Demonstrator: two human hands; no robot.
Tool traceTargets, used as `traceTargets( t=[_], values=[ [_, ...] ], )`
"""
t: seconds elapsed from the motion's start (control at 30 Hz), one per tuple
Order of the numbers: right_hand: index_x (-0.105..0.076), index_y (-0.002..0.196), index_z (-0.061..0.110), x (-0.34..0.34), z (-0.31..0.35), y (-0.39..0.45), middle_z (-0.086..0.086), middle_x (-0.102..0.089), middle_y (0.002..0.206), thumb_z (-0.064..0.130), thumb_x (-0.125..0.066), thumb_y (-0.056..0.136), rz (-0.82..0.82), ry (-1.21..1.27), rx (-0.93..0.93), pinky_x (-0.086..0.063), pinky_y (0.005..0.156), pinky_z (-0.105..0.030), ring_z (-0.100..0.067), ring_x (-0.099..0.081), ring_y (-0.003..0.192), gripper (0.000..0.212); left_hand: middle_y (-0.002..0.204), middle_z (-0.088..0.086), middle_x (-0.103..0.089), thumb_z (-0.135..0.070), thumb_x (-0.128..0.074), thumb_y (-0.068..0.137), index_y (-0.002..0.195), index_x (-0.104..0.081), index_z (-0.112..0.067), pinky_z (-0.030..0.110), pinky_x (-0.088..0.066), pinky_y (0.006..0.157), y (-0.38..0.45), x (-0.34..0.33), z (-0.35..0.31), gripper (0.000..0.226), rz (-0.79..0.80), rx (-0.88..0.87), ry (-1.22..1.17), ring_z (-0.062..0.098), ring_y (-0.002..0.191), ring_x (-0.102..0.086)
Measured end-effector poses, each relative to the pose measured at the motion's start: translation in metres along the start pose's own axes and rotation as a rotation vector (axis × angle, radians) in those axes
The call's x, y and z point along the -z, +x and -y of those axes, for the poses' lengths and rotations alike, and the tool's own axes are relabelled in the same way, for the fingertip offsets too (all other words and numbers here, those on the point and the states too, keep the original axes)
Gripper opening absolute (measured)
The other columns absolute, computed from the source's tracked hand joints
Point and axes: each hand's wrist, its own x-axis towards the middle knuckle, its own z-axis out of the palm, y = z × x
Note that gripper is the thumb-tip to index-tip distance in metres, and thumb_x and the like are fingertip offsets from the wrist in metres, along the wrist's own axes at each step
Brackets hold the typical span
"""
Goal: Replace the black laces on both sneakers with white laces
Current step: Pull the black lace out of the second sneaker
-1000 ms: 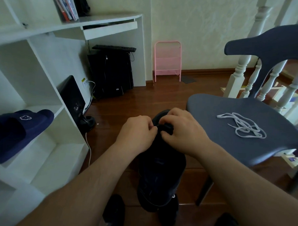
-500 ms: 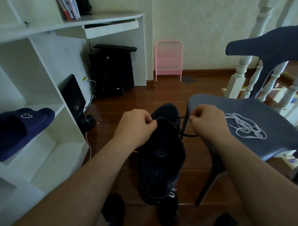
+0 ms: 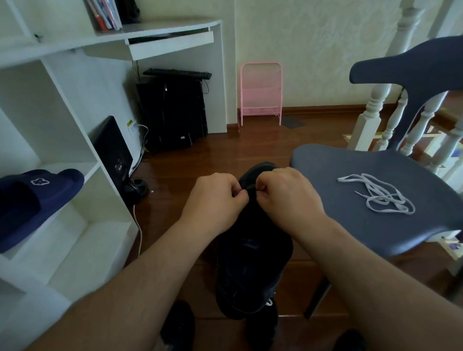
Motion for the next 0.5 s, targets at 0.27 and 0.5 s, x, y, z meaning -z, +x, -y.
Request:
traceTargets(
  t=[0.27, 0.5],
  values=[
    [-0.06, 0.1, 0.027, 0.005, -0.004, -0.005, 0.008, -0.056, 0.097, 0.041, -0.075, 0.087, 0.054, 0.116, -0.007, -0.05, 0.075, -0.032, -0.015, -0.055, 0.09, 0.025, 0.075, -0.01, -0.067, -0.04, -0.065, 0.1, 0.081, -0.069, -0.031, 0.027, -0.055, 0.057, -0.001, 0.002, 0.0, 0.021, -0.004, -0.007, -0.002, 0.005, 0.068, -0.064],
    [-0.073, 0.101, 0.02, 0.004, 0.0, -0.001, 0.0, -0.062, 0.095, 0.025, -0.065, 0.098, 0.038, -0.07, 0.022, -0.039, 0.068, -0.031, -0.024, -0.061, 0.092, 0.009, 0.076, -0.009, -0.068, -0.04, -0.064, 0.1, 0.081, -0.069, -0.03, 0.032, -0.058, 0.059, 0.0, -0.006, -0.003, 0.023, 0.024, -0.019, 0.054, 0.009, 0.068, -0.064]
  ],
)
